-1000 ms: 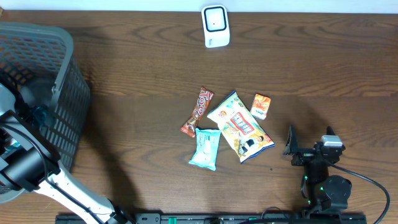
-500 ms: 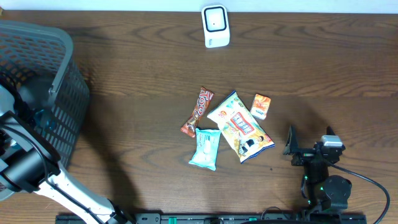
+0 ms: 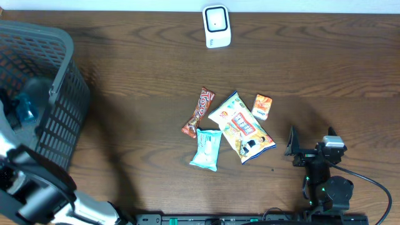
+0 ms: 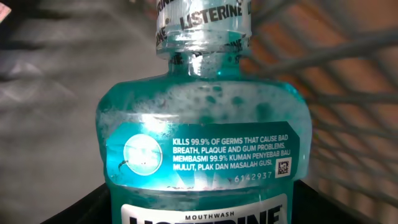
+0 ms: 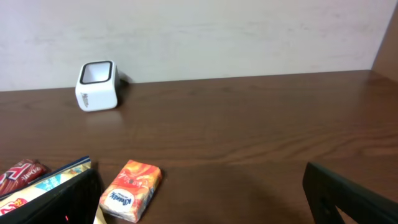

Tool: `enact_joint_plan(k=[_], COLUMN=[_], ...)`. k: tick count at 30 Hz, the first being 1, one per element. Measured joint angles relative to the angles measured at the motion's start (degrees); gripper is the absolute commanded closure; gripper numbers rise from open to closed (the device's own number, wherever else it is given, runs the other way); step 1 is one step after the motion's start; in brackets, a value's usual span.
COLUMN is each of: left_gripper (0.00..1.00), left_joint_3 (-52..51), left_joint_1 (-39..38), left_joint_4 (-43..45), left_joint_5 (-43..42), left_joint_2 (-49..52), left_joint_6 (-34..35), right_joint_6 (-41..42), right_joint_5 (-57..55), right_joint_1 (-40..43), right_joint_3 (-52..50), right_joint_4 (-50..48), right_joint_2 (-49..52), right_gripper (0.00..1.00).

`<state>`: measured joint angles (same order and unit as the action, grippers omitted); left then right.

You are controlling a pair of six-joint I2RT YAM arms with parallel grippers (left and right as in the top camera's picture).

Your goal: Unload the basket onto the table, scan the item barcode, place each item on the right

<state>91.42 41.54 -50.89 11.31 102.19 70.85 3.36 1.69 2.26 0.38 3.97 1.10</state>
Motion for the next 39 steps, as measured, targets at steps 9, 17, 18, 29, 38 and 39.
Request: enact_joint_plan(k=[9,17,18,29,38,39], left_gripper=[0.85,0.85,0.85,0.85,0.85,0.85], left_joint_3=[0.00,0.00,0.00,-0.02,-0.02,-0.02], left_joint_1=[0.00,-0.72,-1.38,-26.34,-50.27,-52.61], left_joint_4=[3.87,5.90,5.81,2.34,-4.26,-5.62], left_joint_5=[-11.43,-24.92,-26.49,-35.21,-25.16,-23.06], left_joint_2=[-13.03,-24.35,-25.22,-26.32,-23.06,-21.92], left_joint_6=[-0.26,-0.48,-0.76,-8.24,-14.95,-15.39], right_joint_6=[0.00,0.00,0.00,0.00,0.00,0.00], right_joint_5=[0.00,0.00,0.00,0.00,0.00,-0.02], right_joint_1=[0.00,0.00,0.00,0.00,0.00,0.00], right_joint_3=[0.00,0.00,0.00,0.00,0.00,0.00], right_joint_4=[0.00,0.00,0.00,0.00,-0.02,-0.04], right_joint_2=[0.00,0.00,0.00,0.00,0.00,0.00], right_gripper=[0.01,0.01,0.01,0.01,0.01,0.01])
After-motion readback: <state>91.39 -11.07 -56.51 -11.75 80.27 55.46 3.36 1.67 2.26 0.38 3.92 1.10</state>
